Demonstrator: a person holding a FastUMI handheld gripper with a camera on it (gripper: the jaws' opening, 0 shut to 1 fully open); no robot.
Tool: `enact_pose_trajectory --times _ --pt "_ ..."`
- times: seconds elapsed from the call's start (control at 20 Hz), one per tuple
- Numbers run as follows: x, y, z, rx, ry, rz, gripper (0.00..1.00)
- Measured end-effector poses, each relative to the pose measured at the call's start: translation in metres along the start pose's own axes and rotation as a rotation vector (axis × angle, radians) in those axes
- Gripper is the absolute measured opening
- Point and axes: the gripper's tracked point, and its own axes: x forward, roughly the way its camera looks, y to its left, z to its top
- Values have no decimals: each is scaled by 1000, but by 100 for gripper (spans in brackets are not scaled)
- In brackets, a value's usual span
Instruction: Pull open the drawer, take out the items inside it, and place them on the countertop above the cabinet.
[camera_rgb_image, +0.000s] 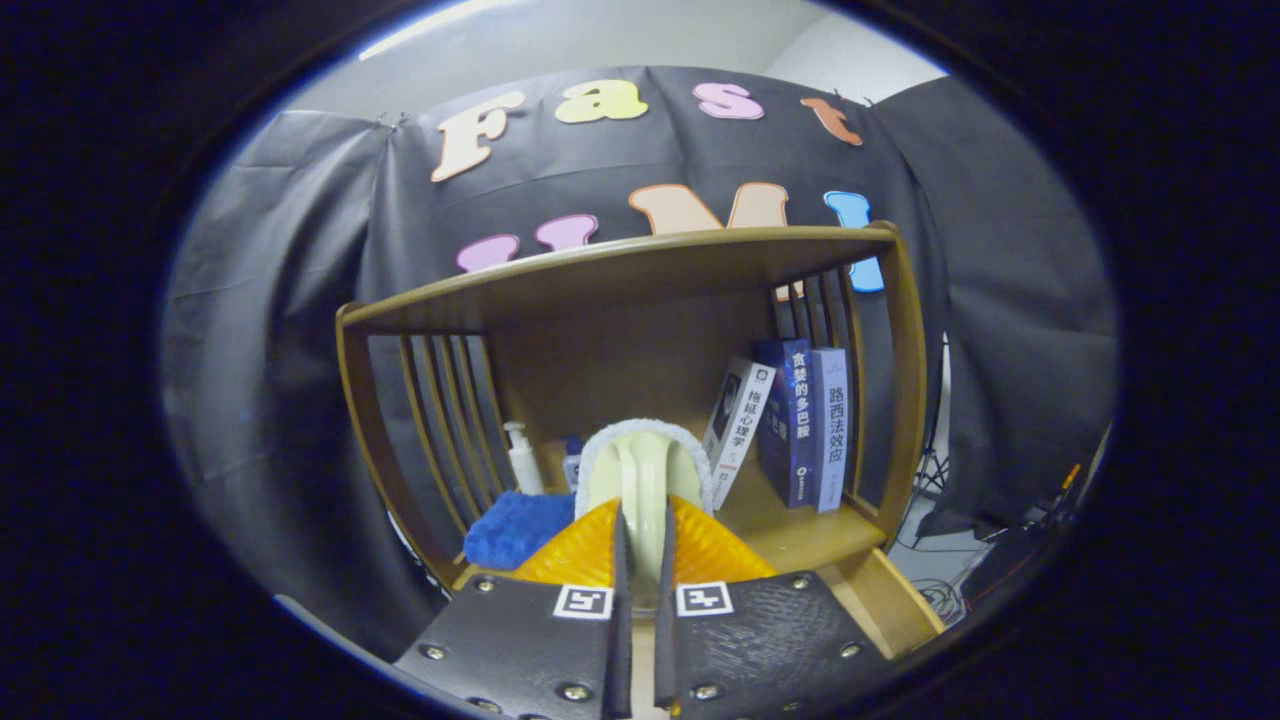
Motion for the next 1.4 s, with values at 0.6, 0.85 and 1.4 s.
enact_pose_trajectory --times 0.6,0.85,1.4 --pt "116 -17 -72 -128 221 -126 9" --pt "185 -29 -156 -209 315 -139 10" --pt "216 -43 -144 -339 206 -220 14"
